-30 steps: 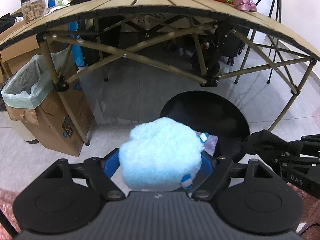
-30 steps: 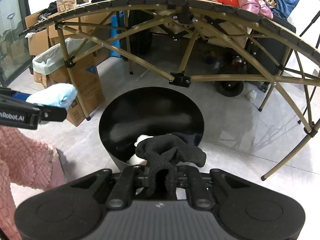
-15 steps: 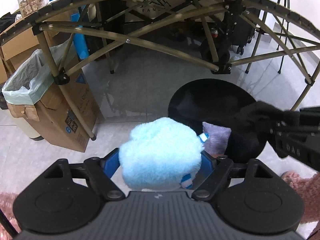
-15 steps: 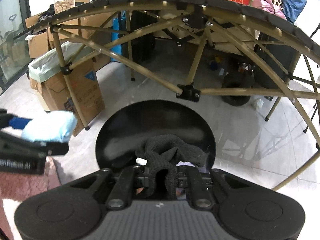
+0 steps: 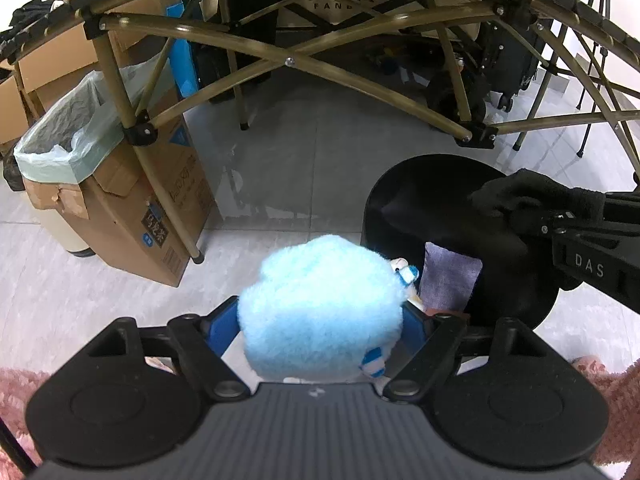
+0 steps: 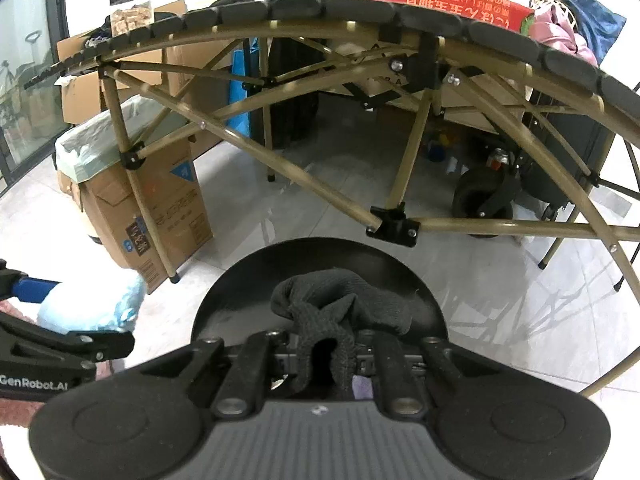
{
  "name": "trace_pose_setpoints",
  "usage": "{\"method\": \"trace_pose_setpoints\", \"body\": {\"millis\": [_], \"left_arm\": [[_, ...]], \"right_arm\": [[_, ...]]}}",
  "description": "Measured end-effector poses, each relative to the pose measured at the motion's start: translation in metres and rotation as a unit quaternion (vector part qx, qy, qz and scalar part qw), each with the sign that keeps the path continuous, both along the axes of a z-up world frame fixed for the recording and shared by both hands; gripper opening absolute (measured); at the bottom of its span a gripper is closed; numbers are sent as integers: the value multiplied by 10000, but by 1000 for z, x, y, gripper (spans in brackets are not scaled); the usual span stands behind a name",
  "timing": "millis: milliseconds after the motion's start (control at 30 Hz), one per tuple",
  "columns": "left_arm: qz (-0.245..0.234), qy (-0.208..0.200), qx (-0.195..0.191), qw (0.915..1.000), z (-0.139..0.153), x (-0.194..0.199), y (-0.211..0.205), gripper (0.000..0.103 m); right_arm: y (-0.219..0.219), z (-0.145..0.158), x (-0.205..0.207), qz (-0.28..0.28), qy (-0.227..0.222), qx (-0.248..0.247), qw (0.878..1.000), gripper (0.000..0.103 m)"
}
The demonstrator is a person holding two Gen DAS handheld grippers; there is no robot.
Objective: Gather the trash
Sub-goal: 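Open the right gripper to drop the black sock into the bin, then lower the blue plush into the bin and open the left gripper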
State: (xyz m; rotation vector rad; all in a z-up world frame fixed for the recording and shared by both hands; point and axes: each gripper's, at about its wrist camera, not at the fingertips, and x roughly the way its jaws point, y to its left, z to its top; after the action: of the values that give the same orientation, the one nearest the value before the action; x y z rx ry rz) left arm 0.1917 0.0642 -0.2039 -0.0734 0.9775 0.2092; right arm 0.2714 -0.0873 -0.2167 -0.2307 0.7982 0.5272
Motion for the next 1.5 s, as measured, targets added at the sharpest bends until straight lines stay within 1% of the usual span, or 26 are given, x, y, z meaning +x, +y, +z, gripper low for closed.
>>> {"method": "trace_pose_setpoints", "body": {"millis": [67, 133, 167, 200, 233, 267, 300, 333, 367, 533, 933, 1167, 1300, 1500], "left_arm": [[-16, -27, 16, 10000, 1, 1, -1, 80], [-29, -40, 22, 10000, 1, 1, -3, 80], [-35, -40, 22, 10000, 1, 2, -4, 80], [-42, -42, 24, 10000, 1, 2, -4, 80], [-47, -41, 28, 10000, 1, 2, -5, 80], [-51, -37, 33, 10000, 1, 2, -5, 80], [-53, -31, 34, 10000, 1, 3, -6, 80], [-54, -24, 32, 10000, 0, 3, -6, 80], [-57, -18, 32, 10000, 0, 3, -6, 80], [-87, -1, 49, 10000, -1, 4, -7, 80], [-191, 57, 66, 9998, -3, 7, -11, 80], [-625, 100, 66, 9980, -4, 13, -31, 80], [-886, 87, 76, 9960, -3, 19, -48, 80], [-1143, 76, 61, 9934, -2, 35, -71, 80]], "right_arm": [[-1, -1, 2, 3, 14, -19, 10000, 15], [-3, -3, 3, -30, 47, -43, 10000, 24], [-4, -4, 4, -66, 66, -69, 9999, 36], [-4, -5, 5, -103, 95, -112, 9998, 53], [-5, -6, 5, -140, 112, -136, 9997, 64], [-6, -6, 6, -189, 119, -154, 9996, 85], [-7, -6, 7, -232, 116, -182, 9995, 98], [-8, -6, 8, -280, 94, -210, 9993, 101], [-9, -6, 8, -322, 70, -237, 9992, 103], [-16, -11, 13, -571, 142, -408, 9974, 103], [-24, -13, 17, -752, 362, -377, 9958, 103], [-36, -6, 22, -1084, 425, -394, 9924, 103], [-51, 0, 26, -1338, 351, -396, 9896, 103], [-75, 6, 32, -1717, 354, -299, 9841, 103]]}}
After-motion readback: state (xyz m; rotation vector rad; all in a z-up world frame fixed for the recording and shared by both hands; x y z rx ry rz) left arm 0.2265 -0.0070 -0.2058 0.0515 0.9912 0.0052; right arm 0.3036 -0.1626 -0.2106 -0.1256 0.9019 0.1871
